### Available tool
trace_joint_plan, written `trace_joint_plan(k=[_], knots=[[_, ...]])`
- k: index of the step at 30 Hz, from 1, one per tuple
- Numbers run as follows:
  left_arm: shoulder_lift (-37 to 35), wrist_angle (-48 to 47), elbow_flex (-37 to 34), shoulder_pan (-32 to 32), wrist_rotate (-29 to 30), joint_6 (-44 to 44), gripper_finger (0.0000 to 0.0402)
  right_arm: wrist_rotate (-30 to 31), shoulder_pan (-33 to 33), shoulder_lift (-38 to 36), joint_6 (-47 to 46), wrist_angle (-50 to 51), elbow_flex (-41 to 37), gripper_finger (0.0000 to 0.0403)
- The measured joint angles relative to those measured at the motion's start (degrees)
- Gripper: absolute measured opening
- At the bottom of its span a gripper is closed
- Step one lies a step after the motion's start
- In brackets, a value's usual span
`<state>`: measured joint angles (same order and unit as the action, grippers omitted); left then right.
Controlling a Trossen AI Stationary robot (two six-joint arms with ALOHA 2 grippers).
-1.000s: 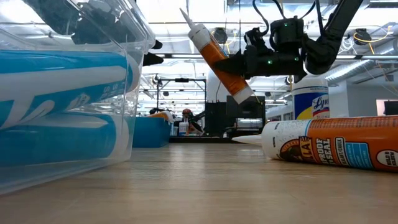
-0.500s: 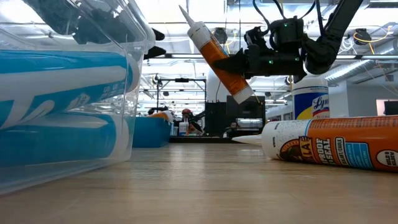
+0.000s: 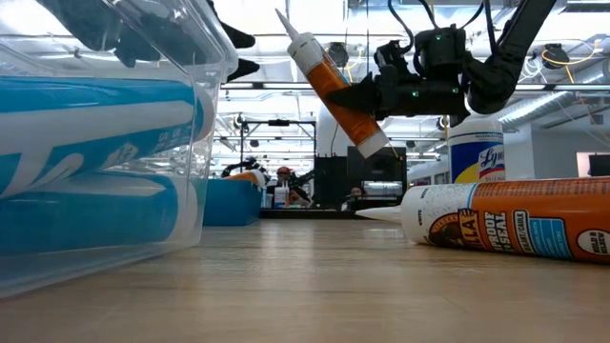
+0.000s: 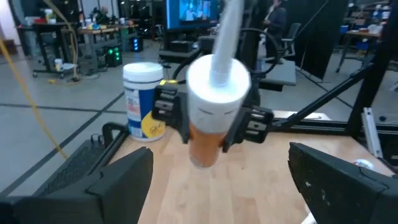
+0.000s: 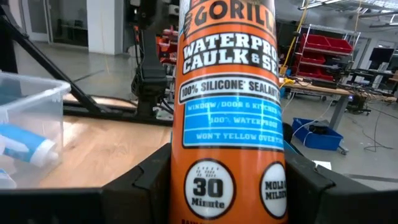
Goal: Pick & place silicon tubes, Sealant and Lysol wipes
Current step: Put the right orange sealant into the blue bin
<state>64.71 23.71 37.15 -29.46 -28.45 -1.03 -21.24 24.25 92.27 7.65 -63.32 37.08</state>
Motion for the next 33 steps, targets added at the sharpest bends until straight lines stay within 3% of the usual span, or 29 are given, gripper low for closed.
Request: trace_joint_plan(k=[25, 33], knots=[[0.1, 1.1, 0.0, 2.6, 1.1, -1.7, 0.0365, 0.1, -3.8, 0.0, -0.7, -2.6, 0.0, 0.0195], [7.8, 15.3, 0.0, 7.4, 1.4, -3.8, 0.0365, 0.1, -4.1, 0.0, -0.3, -4.2, 0.0, 0.0195]])
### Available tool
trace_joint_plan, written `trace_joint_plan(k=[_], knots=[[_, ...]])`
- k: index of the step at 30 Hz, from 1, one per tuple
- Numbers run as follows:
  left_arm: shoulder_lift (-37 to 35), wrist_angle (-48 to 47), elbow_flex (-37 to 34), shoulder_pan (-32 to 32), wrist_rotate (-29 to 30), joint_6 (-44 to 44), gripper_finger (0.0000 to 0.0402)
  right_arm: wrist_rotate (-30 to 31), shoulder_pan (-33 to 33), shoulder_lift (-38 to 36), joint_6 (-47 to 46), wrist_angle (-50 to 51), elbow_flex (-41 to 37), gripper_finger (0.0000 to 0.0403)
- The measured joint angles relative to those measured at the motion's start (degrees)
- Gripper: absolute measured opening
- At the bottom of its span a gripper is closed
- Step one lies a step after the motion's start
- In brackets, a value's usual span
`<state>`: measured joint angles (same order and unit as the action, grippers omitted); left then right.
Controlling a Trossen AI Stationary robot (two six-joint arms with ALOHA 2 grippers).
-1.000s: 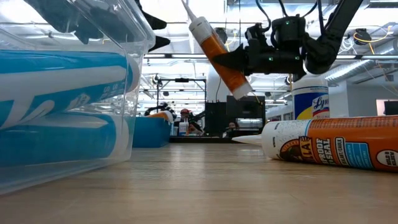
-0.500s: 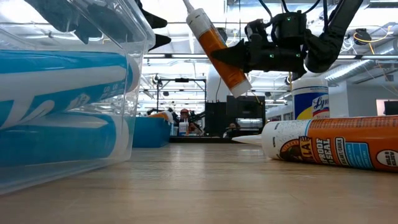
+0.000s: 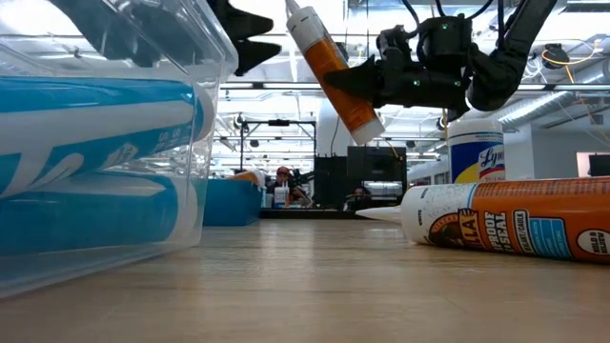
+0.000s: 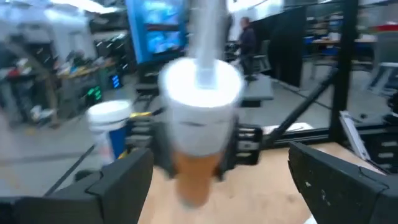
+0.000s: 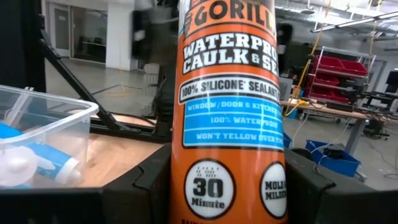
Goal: Pick & place silicon tubes, Sealant and Lysol wipes
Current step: Put the right orange sealant into the blue bin
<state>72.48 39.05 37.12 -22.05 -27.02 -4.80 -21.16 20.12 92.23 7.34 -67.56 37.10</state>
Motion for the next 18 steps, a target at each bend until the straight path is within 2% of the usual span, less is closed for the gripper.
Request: trace_joint_plan(k=[6, 12, 18], knots=[[7.8, 14.3, 0.0, 3.1, 1.7, -1.0, 0.0365, 0.1, 0.0, 0.0, 0.3, -0.1, 0.0, 0.0195], [14.7, 14.8, 5.0, 3.5, 2.1, 1.9, 0.0365, 0.0, 0.0, 0.0, -0.4, -1.0, 0.0, 0.0195], [19.7, 14.7, 10.8, 4.3, 1.1, 1.9, 0.0365, 0.1, -1.6, 0.0, 0.9, 2.1, 1.7, 0.0195]])
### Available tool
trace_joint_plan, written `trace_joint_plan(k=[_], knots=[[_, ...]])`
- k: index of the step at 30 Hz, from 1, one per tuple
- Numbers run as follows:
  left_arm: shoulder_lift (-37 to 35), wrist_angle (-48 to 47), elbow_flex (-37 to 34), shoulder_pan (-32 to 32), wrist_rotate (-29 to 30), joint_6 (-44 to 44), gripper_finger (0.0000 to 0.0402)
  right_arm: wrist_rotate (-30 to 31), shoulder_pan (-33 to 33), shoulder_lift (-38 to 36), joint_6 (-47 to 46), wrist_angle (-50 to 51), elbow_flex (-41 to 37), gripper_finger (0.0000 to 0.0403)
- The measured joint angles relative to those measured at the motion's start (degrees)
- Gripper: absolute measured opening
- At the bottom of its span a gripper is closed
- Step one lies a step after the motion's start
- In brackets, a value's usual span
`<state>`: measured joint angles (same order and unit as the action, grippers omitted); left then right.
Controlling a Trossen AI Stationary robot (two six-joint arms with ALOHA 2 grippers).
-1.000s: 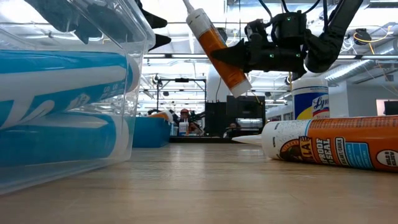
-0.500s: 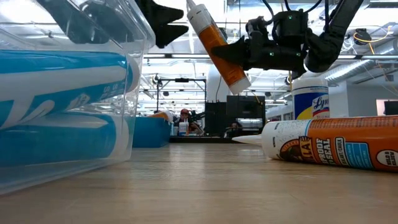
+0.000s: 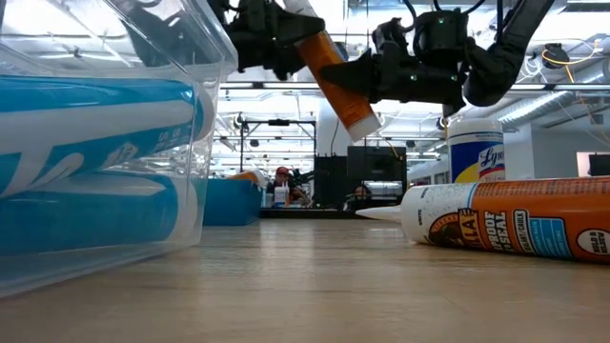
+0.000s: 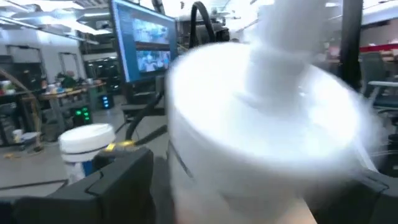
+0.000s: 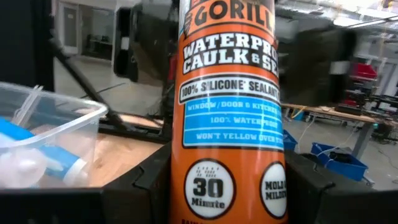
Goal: Pick & place silicon tubes, Sealant and Lysol wipes
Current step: Put the right orange sealant into the blue bin
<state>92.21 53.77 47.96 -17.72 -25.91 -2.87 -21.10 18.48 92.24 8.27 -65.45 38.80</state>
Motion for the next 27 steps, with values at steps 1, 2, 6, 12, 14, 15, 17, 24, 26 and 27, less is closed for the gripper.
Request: trace_joint_plan(k=[1, 2, 6, 12, 14, 15, 17, 24, 26, 27], knots=[[0.6, -0.1, 0.8, 0.2, -0.1, 0.0, 0.0365, 0.0, -0.3, 0.0, 0.6, 0.8, 0.2, 0.0195], [1.0, -0.1, 1.5, 0.3, -0.1, -0.1, 0.0365, 0.0, -0.5, 0.0, 1.1, 1.1, 0.3, 0.0195], [1.7, -0.4, 2.5, 0.3, 0.0, -1.1, 0.0365, 0.1, -0.7, 0.0, 1.3, 1.5, 0.3, 0.0195], [1.6, -3.2, 2.5, 0.3, -0.1, 0.2, 0.0300, 0.2, -0.7, 0.0, 1.4, 1.8, 0.3, 0.0195], [1.6, -3.4, 2.5, 0.3, -0.1, 0.2, 0.0243, 0.8, -0.7, 0.0, 1.1, 1.7, 0.3, 0.0194], [1.6, -3.4, 2.5, 0.3, 0.5, -0.3, 0.0213, 1.9, -0.7, 0.0, 0.4, 1.8, 0.3, 0.0193], [0.9, -4.0, 2.5, -0.1, 0.5, -0.7, 0.0198, 4.0, -0.7, 0.0, -0.7, 1.9, 0.4, 0.0180], [-9.3, -18.3, 2.4, -2.1, 3.8, -6.1, 0.0198, 7.0, -0.5, 0.0, -1.8, 3.1, 0.4, 0.0271], [-14.5, -26.8, 2.4, -2.4, 8.8, -9.0, 0.0198, 7.3, -0.7, -0.1, -1.8, 3.7, 0.3, 0.0299], [-16.5, -29.7, 2.4, -2.4, 11.6, -10.3, 0.0198, 7.2, -0.8, -0.1, -1.8, 3.8, 0.3, 0.0309]])
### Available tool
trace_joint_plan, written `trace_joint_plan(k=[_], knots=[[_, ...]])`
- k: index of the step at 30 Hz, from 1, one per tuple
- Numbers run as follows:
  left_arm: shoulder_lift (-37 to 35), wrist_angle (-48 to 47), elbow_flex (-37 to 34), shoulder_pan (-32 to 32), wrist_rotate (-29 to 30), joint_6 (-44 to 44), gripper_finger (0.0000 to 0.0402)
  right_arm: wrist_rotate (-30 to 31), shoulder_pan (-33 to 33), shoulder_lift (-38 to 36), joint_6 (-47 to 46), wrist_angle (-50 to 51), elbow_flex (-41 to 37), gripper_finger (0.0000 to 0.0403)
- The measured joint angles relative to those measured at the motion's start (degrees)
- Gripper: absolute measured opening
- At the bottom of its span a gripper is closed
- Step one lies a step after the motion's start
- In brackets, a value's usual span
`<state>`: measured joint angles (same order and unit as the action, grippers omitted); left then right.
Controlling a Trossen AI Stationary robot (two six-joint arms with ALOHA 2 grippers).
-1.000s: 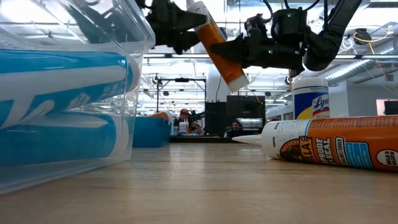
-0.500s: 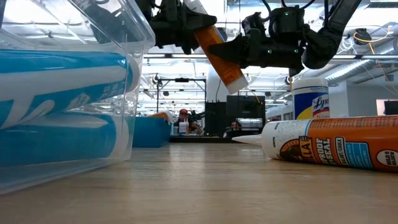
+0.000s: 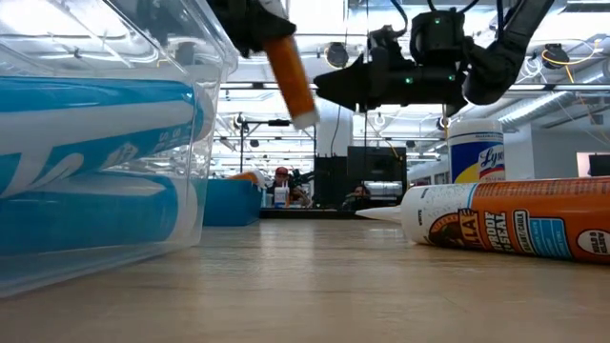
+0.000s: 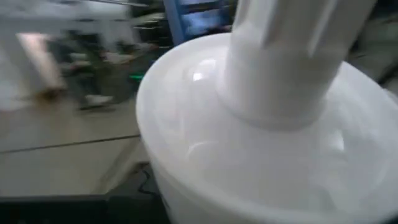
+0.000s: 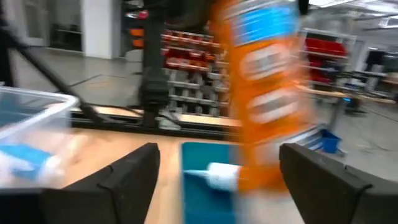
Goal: Pick & place silicon tubes, Sealant and Lysol wipes
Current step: Put the right orange sealant into the blue bin
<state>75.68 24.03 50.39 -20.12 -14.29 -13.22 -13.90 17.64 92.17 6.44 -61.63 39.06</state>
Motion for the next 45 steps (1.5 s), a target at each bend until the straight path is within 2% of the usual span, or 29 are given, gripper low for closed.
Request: trace_joint_plan(k=[4, 6, 9, 12, 19, 26, 38, 45], knots=[[-8.9, -14.9, 0.0, 0.0, 12.3, -1.5, 0.0198, 2.1, -0.1, 0.0, 0.2, 0.2, 0.1, 0.0324], [-12.0, -21.6, 0.1, -0.1, 16.3, 0.1, 0.0198, 2.3, 0.1, 0.0, 0.2, 0.2, 0.1, 0.0321], [-14.0, -30.3, 0.1, -0.2, 20.7, 4.0, 0.0198, 1.8, 0.1, 0.0, 0.3, 0.1, 0.1, 0.0312], [-13.6, -35.9, -0.3, -0.5, 22.0, 8.4, 0.0198, 2.0, 0.3, 0.0, 0.3, -0.2, 0.1, 0.0303], [-6.3, -37.7, -1.2, -0.6, 21.7, 12.1, 0.0198, 1.9, 0.3, 0.1, 0.3, -0.2, 0.1, 0.0287], [1.0, -34.1, -1.1, -0.9, 21.6, 12.3, 0.0198, 2.0, 0.3, 0.1, 0.3, 1.0, 0.1, 0.0281], [3.8, -33.7, -0.9, -1.6, 23.5, 15.3, 0.0201, 2.1, 0.3, 0.1, 0.2, 1.1, 0.1, 0.0281], [4.0, -33.3, -1.0, -1.6, 23.9, 13.5, 0.0374, 2.1, 0.3, 0.1, 0.2, 1.6, 0.1, 0.0281]])
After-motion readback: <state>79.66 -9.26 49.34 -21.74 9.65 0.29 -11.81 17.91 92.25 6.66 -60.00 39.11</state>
